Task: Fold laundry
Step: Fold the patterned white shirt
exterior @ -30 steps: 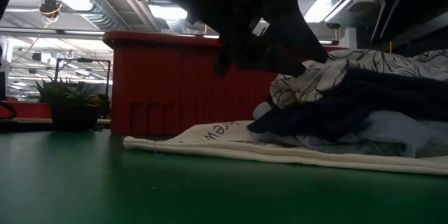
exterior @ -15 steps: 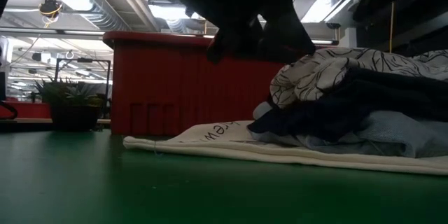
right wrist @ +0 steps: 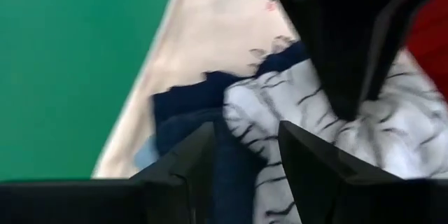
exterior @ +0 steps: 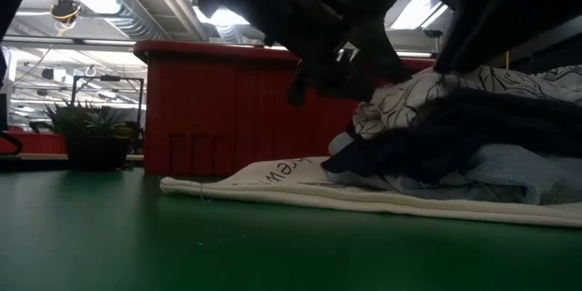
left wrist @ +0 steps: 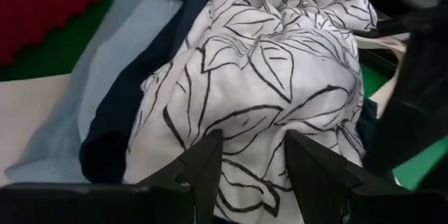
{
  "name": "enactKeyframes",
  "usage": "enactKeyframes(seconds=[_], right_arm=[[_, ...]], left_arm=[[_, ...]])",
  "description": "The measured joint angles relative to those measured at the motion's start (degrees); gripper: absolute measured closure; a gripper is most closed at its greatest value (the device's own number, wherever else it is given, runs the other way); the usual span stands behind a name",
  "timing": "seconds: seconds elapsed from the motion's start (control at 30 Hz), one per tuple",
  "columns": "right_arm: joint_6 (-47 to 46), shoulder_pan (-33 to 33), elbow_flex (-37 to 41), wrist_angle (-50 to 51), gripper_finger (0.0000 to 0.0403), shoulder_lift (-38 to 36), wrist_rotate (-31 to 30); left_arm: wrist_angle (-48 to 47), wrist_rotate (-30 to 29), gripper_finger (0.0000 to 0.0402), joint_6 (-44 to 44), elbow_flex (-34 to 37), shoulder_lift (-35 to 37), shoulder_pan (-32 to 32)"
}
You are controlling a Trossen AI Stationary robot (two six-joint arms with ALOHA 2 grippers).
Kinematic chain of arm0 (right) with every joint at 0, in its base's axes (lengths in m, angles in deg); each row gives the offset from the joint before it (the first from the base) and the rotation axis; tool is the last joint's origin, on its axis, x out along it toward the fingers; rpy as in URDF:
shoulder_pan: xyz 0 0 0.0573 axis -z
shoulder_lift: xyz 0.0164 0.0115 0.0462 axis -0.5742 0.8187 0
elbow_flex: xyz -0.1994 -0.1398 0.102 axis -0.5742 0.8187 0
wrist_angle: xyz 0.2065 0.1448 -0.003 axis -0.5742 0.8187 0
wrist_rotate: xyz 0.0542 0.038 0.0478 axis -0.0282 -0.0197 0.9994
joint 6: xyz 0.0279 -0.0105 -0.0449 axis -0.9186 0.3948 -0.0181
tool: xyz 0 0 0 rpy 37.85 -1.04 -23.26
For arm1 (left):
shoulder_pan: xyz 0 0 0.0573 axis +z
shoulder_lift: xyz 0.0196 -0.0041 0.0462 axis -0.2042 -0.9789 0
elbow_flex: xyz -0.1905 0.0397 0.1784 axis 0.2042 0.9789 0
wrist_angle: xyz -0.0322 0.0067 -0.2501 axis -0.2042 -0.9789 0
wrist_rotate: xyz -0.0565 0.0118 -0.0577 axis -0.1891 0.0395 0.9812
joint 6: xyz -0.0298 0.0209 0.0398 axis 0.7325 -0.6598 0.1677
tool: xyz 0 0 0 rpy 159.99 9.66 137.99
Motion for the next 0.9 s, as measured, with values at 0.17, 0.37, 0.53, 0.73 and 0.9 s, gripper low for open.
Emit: enactKeyframes(seconds=[0.17,0.37,0.53,0.73,0.9], right_arm=[[0.00,0.02,0.00,0.10,0.0244,2.06,-7.00],[0.02,0.02,0.00,0.57,0.0244,4.42,-6.21],[0.01,0.02,0.00,0.46,0.0244,5.75,-6.83],[0.00,0.02,0.00,0.44,0.0277,6.58,-9.29],[0.01,0.02,0.00,0.44,0.0377,6.58,-9.48]], left_arm=[[-0.08,3.82,0.0250,0.00,0.00,0.00,1.43],[-0.10,4.41,0.0250,0.00,0.00,0.00,1.95],[-0.13,4.59,0.0250,0.00,0.00,0.02,2.11],[-0.13,4.59,0.0250,-0.02,0.00,0.04,2.39],[-0.11,4.63,0.0250,0.00,0.00,0.08,3.15]])
